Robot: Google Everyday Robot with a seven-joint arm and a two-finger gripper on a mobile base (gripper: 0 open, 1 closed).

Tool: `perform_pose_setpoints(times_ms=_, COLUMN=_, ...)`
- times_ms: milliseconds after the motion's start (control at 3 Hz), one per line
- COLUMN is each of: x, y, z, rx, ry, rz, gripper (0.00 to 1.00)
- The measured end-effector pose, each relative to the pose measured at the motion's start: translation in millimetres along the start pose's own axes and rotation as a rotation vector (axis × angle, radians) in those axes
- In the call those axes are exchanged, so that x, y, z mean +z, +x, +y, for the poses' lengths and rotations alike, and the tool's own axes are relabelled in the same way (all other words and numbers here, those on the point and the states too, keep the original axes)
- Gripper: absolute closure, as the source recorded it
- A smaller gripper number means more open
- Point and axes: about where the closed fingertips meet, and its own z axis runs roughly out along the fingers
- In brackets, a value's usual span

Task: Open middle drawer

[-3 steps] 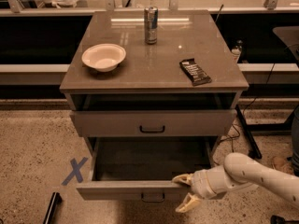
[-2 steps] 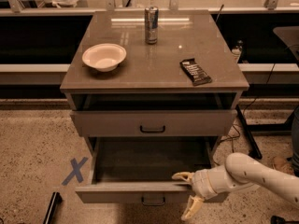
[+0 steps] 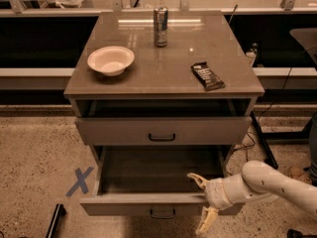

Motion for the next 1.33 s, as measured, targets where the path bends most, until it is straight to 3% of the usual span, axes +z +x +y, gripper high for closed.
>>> perform_pose_setpoints(times_ms=667, x=-58.4, y=-36.7, z=12.4, rx=0.01, ry=0.083, rz=0.04, gripper=0.0)
perform_pose_setpoints(times_ms=1000, x=-76.8, y=-43.9, z=2.6, rx=0.031, ry=0.096, rz=0.066, gripper=0.18)
perform_pose_setpoints(times_ms=1333, x=-76.3, y=-38.3, z=-22.5, rx=0.053, ry=0.067, rz=0.076, gripper=0.42)
